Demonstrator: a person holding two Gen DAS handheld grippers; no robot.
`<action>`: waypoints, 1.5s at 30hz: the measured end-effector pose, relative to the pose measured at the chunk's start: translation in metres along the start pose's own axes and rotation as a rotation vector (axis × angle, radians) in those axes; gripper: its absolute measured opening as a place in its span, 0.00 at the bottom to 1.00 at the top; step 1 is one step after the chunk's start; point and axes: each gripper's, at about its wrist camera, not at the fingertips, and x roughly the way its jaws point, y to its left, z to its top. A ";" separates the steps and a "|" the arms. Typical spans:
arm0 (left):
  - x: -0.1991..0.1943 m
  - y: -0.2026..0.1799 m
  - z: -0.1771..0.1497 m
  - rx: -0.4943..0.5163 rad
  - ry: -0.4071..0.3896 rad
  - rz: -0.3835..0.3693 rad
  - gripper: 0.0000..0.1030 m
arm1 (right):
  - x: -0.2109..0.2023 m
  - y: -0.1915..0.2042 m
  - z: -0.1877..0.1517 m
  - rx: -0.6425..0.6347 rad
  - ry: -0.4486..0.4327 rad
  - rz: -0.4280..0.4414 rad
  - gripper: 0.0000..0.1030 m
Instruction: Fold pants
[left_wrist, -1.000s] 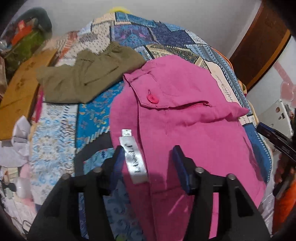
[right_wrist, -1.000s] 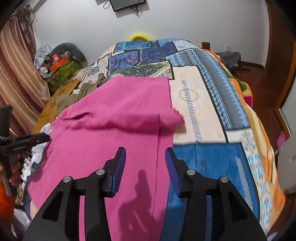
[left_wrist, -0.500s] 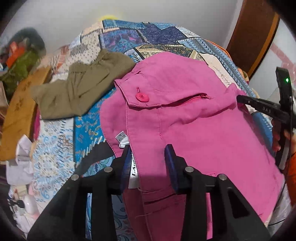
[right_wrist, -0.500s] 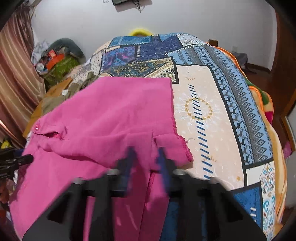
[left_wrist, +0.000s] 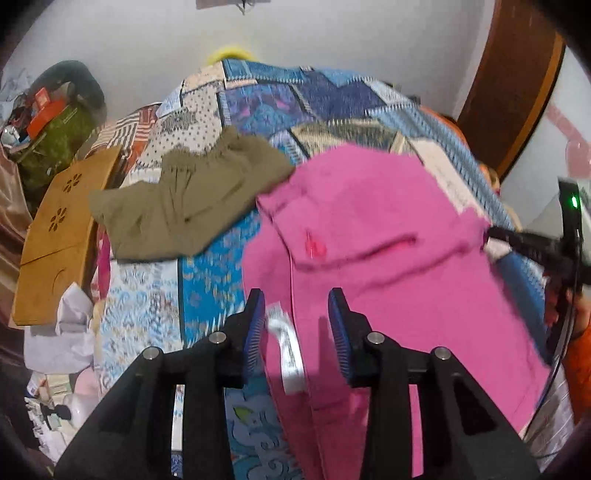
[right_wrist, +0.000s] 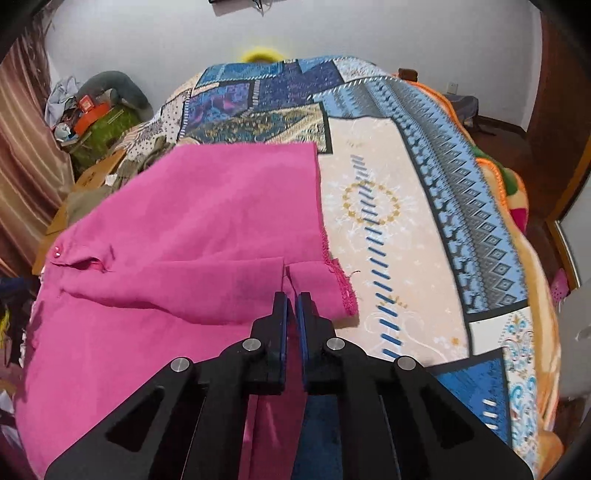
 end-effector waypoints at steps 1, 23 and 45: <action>0.002 0.002 0.006 -0.007 -0.002 0.002 0.35 | -0.003 0.000 0.001 0.000 -0.006 -0.001 0.06; 0.072 -0.006 0.029 -0.010 0.044 0.037 0.05 | 0.041 -0.002 0.010 -0.006 0.045 -0.004 0.08; 0.062 0.050 0.087 -0.084 0.016 0.012 0.30 | -0.033 -0.021 0.049 -0.013 -0.141 -0.019 0.44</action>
